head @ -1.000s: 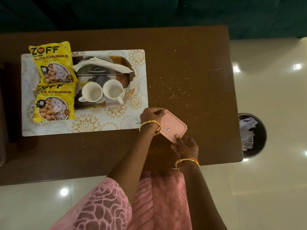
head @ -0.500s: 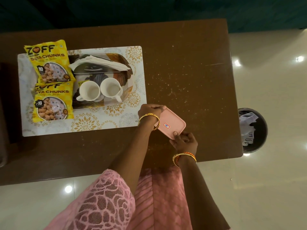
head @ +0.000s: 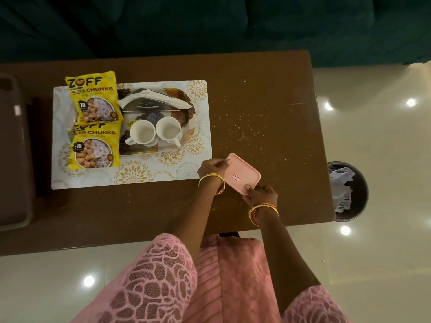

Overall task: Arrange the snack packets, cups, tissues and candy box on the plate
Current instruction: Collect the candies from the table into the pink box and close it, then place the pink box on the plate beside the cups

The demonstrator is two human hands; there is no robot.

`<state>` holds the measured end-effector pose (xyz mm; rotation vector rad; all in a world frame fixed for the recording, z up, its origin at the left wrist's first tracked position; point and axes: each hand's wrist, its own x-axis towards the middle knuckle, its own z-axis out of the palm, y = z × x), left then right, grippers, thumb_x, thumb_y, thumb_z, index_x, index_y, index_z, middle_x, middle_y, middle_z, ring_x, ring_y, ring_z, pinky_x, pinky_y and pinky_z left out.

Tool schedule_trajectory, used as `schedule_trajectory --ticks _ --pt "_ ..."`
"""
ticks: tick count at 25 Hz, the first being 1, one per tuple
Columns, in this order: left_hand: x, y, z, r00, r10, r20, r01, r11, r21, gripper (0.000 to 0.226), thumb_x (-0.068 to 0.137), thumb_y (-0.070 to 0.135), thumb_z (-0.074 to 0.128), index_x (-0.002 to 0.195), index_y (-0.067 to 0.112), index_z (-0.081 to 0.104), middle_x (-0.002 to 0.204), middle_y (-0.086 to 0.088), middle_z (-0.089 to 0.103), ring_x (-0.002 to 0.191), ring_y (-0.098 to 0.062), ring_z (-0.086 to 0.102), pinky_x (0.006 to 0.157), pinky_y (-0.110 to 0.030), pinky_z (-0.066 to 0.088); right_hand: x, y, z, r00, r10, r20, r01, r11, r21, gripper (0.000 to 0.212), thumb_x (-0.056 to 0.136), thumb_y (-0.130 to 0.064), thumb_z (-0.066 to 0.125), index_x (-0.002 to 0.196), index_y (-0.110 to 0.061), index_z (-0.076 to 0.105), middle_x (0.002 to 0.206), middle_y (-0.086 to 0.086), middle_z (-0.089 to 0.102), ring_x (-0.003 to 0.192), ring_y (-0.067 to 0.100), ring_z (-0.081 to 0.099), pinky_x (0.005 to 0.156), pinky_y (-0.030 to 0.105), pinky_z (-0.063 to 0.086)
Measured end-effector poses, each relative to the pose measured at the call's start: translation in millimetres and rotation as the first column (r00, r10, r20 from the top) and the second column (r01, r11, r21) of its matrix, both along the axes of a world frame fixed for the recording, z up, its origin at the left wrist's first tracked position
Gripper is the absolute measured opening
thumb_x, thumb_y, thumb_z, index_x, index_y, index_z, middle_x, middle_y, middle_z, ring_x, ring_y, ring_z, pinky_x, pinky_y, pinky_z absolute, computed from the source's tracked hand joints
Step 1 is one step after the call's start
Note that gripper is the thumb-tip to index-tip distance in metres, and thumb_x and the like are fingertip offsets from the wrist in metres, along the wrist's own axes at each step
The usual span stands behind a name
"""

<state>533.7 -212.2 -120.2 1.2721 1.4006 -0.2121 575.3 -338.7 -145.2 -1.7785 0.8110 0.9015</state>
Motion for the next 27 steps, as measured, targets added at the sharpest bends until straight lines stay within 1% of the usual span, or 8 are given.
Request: schedule_trajectory --ticks 4,8,10,12,16,18,22,27 --pt "-28 -7 4 0.999 0.045 0.005 -0.044 0.994 -0.104 0.039 0.089 0.012 0.059 0.128 0.009 0.055 0.127 -0.012 0.058 0.11 -0.032 0.06 0.086 -0.045 0.057 5 -3 3 0.993 0.111 -0.038 -0.11 0.994 0.017 0.024 0.075 0.0 0.072 0.082 -0.011 0.052 0.106 0.016 0.061 0.106 0.035 0.059 0.086 0.053 0.054" --pt "-46 -15 10 0.993 0.112 0.047 -0.108 0.992 -0.069 0.031 0.085 -0.001 0.062 0.116 0.001 0.061 0.122 -0.02 0.062 0.104 -0.032 0.063 0.082 -0.043 0.059 2 -10 14 0.989 0.11 -0.097 -0.098 0.988 0.122 0.019 0.083 0.009 0.058 0.087 -0.008 0.049 0.106 0.018 0.055 0.106 0.033 0.055 0.071 0.038 0.06" --pt "-54 -15 17 0.993 0.106 0.044 -0.104 0.993 -0.051 0.021 0.084 -0.001 0.062 0.104 0.002 0.061 0.116 -0.019 0.064 0.094 -0.027 0.064 0.081 -0.042 0.059 -6 -13 19 0.979 0.156 -0.129 -0.14 0.982 0.125 0.023 0.085 0.011 0.054 0.098 -0.006 0.046 0.111 0.019 0.057 0.11 0.033 0.055 0.091 0.043 0.053" --pt "-64 -12 25 0.992 0.12 0.038 -0.119 0.992 -0.046 0.014 0.084 0.001 0.062 0.096 0.006 0.057 0.112 -0.019 0.065 0.086 -0.024 0.061 0.079 -0.042 0.059 -14 -10 28 0.961 0.257 -0.103 -0.246 0.963 0.111 0.021 0.083 0.011 0.056 0.092 -0.005 0.047 0.111 0.022 0.062 0.112 0.034 0.057 0.095 0.045 0.051" --pt "-84 1 46 0.982 0.18 0.06 -0.177 0.983 -0.044 0.013 0.087 0.003 0.058 0.094 0.009 0.049 0.111 -0.018 0.063 0.09 -0.028 0.064 0.072 -0.036 0.059 -17 10 58 0.943 0.331 -0.042 -0.326 0.941 0.089 0.02 0.083 0.009 0.055 0.1 -0.001 0.052 0.095 0.018 0.063 0.076 0.027 0.061 0.045 0.024 0.056" --pt "-92 8 57 0.973 0.215 0.081 -0.211 0.976 -0.052 0.014 0.088 0.006 0.057 0.096 0.01 0.047 0.106 -0.017 0.062 0.091 -0.029 0.066 0.075 -0.037 0.058 -15 25 75 0.928 0.37 -0.028 -0.366 0.925 0.1 0.036 0.084 0.005 0.053 0.119 -0.001 0.049 0.082 0.013 0.059 0.064 0.021 0.056 0.04 0.022 0.052" --pt "-92 29 83 0.963 0.251 0.098 -0.248 0.968 -0.05 0.012 0.09 0.01 0.055 0.098 0.012 0.047 0.099 -0.016 0.064 0.077 -0.023 0.063 0.07 -0.035 0.055 -3 60 112 0.897 0.441 -0.012 -0.434 0.887 0.157 0.048 0.086 -0.007 0.058 0.13 -0.009 0.04 0.115 0.015 0.054 0.084 0.028 0.056 0.053 0.032 0.051" --pt "-78 61 111 0.954 0.279 0.107 -0.277 0.96 -0.034 0.01 0.092 0.015 0.053 0.099 0.013 0.046 0.11 -0.017 0.063 0.087 -0.032 0.067 0.059 -0.029 0.049 23 103 143 0.871 0.491 -0.008 -0.476 0.848 0.231 0.023 0.089 -0.007 0.053 0.112 -0.009 0.05 0.116 0.018 0.057 0.083 0.028 0.059 0.069 0.04 0.052"
